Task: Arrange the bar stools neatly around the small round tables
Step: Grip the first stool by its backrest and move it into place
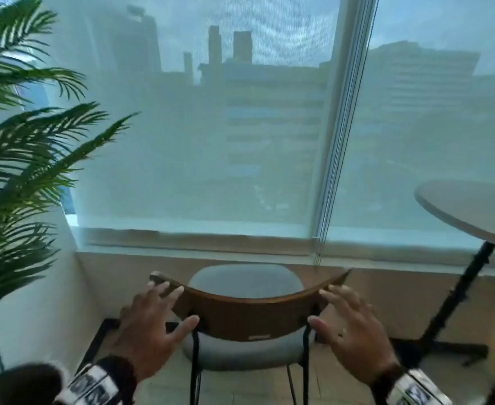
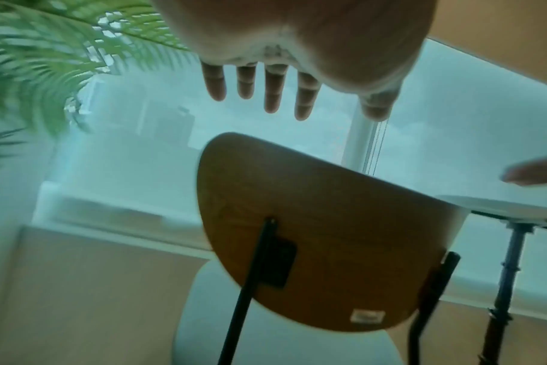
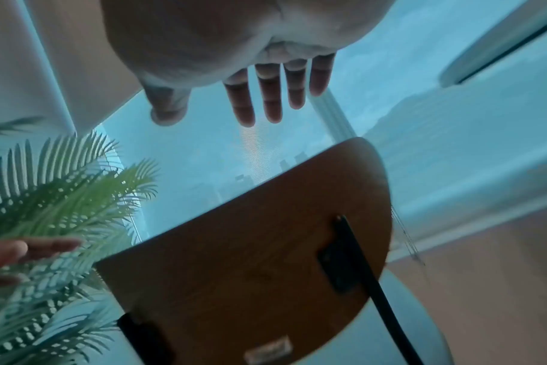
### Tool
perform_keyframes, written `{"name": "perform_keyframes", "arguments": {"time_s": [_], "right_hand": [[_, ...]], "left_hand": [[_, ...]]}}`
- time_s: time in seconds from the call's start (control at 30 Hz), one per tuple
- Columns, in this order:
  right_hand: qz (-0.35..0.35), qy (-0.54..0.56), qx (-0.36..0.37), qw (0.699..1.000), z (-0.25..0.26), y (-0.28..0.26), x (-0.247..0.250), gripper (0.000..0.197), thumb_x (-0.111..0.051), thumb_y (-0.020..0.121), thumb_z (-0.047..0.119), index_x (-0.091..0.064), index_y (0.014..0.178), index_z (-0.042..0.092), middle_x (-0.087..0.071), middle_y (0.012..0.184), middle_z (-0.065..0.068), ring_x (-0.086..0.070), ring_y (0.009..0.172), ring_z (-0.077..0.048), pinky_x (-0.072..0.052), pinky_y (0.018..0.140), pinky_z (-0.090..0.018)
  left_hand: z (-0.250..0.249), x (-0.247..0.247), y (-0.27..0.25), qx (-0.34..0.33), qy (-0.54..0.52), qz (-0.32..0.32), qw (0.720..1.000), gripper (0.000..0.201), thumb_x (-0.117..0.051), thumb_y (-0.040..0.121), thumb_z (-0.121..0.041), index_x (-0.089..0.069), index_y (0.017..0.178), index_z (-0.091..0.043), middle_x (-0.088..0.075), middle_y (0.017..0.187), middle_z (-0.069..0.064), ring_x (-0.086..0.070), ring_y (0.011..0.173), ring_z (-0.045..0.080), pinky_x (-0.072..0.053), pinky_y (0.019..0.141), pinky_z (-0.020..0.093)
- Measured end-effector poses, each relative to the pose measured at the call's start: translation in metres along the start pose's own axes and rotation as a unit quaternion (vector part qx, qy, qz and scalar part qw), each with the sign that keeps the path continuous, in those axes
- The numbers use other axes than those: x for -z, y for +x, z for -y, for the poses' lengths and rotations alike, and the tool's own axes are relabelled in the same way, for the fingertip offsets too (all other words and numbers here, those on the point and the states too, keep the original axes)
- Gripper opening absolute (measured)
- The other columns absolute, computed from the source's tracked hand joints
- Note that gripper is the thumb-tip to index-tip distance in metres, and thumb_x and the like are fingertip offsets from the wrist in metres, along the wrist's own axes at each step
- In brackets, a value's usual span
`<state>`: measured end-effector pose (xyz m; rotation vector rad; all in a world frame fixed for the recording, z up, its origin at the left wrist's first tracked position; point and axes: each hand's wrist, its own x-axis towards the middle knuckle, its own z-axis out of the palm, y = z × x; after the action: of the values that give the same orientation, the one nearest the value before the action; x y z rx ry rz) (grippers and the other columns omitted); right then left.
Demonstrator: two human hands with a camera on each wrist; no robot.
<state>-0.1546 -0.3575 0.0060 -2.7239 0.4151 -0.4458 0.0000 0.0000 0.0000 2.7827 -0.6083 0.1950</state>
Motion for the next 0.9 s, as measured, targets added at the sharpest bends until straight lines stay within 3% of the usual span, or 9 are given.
{"name": "perform_keyframes", "arguments": {"time_s": [0.07, 0.13, 0.2, 0.27, 0.37, 0.47, 0.63, 0.77, 0.9], "right_hand": [[0.036, -0.025, 0.037, 0.998, 0.011, 0.044, -0.006, 0.107, -0.001, 0.066, 0.094, -0.051, 0.136, 0.031, -0.045, 0.148, 0.001, -0.033, 0.138, -0.018, -0.021, 0.115, -0.043], [0.119, -0.063, 0.048, 0.990, 0.008, 0.083, -0.009, 0.106, -0.005, 0.064, 0.098, -0.067, 0.114, 0.028, -0.067, 0.123, 0.001, -0.057, 0.114, -0.017, -0.034, 0.109, -0.046], [0.181, -0.091, 0.061, 0.977, -0.001, 0.102, -0.021, 0.097, -0.019, 0.062, 0.101, -0.069, 0.083, 0.020, -0.071, 0.081, 0.001, -0.062, 0.073, -0.015, -0.051, 0.082, -0.036], [0.211, -0.114, 0.070, 0.968, -0.009, 0.114, -0.027, 0.088, -0.031, 0.061, 0.099, -0.056, 0.064, 0.015, -0.055, 0.060, 0.000, -0.049, 0.057, -0.015, -0.045, 0.060, -0.029], [0.223, -0.146, 0.084, 0.960, -0.006, 0.128, -0.028, 0.083, -0.021, 0.056, 0.102, -0.044, 0.055, 0.023, -0.043, 0.054, 0.004, -0.042, 0.050, -0.016, -0.037, 0.054, -0.027], [0.191, -0.151, 0.095, 0.965, -0.010, 0.127, -0.036, 0.083, -0.015, 0.059, 0.101, -0.041, 0.050, 0.023, -0.040, 0.050, 0.005, -0.039, 0.045, -0.015, -0.036, 0.053, -0.026], [0.134, -0.165, 0.102, 0.972, -0.006, 0.105, -0.038, 0.081, -0.008, 0.064, 0.098, -0.034, 0.045, 0.024, -0.036, 0.044, 0.005, -0.033, 0.040, -0.015, -0.023, 0.054, -0.027], [0.115, -0.172, 0.070, 0.976, 0.003, 0.083, -0.039, 0.085, -0.005, 0.067, 0.095, -0.041, 0.044, 0.022, -0.042, 0.043, 0.003, -0.038, 0.040, -0.015, -0.027, 0.068, -0.035], [0.101, -0.185, 0.015, 0.977, 0.026, 0.059, -0.044, 0.088, 0.003, 0.065, 0.095, -0.040, 0.043, 0.022, -0.042, 0.043, 0.004, -0.038, 0.039, -0.015, -0.030, 0.069, -0.036]], "left_hand": [[-0.038, -0.002, 0.033, -0.045, 0.064, 0.009, 0.997, 0.111, 0.002, 0.066, -0.094, -0.056, 0.135, -0.029, -0.050, 0.146, 0.005, -0.036, 0.138, 0.027, -0.026, 0.111, 0.052], [-0.060, -0.003, 0.061, -0.057, 0.104, 0.050, 0.992, 0.112, 0.005, 0.062, -0.096, -0.071, 0.104, -0.025, -0.069, 0.111, 0.006, -0.057, 0.109, 0.027, -0.034, 0.104, 0.049], [-0.073, -0.013, 0.072, -0.066, 0.092, 0.078, 0.991, 0.106, 0.000, 0.060, -0.101, -0.066, 0.068, -0.019, -0.066, 0.070, 0.002, -0.060, 0.069, 0.023, -0.048, 0.085, 0.041], [-0.083, -0.022, 0.081, -0.073, 0.081, 0.110, 0.988, 0.101, -0.004, 0.056, -0.103, -0.056, 0.055, -0.017, -0.056, 0.056, 0.000, -0.053, 0.053, 0.020, -0.049, 0.069, 0.035], [-0.093, -0.028, 0.092, -0.056, 0.087, 0.148, 0.984, 0.105, -0.008, 0.053, -0.106, -0.061, 0.055, -0.015, -0.063, 0.058, 0.004, -0.061, 0.056, 0.022, -0.053, 0.068, 0.033], [-0.092, -0.036, 0.097, -0.051, 0.087, 0.146, 0.984, 0.107, -0.009, 0.052, -0.107, -0.062, 0.054, -0.014, -0.063, 0.054, 0.004, -0.062, 0.052, 0.021, -0.053, 0.063, 0.032], [-0.086, -0.043, 0.100, -0.094, 0.132, 0.125, 0.979, 0.113, -0.006, 0.051, -0.106, -0.067, 0.056, -0.012, -0.061, 0.052, 0.002, -0.062, 0.050, 0.020, -0.054, 0.060, 0.032], [-0.078, -0.043, 0.102, -0.142, 0.125, 0.113, 0.975, 0.114, -0.001, 0.048, -0.106, -0.064, 0.053, -0.012, -0.053, 0.047, 0.000, -0.051, 0.043, 0.017, -0.048, 0.054, 0.028], [-0.061, -0.041, 0.115, -0.213, 0.104, 0.107, 0.966, 0.103, -0.003, 0.049, -0.105, -0.057, 0.048, -0.017, -0.046, 0.044, -0.004, -0.044, 0.039, 0.013, -0.033, 0.046, 0.023]]}}
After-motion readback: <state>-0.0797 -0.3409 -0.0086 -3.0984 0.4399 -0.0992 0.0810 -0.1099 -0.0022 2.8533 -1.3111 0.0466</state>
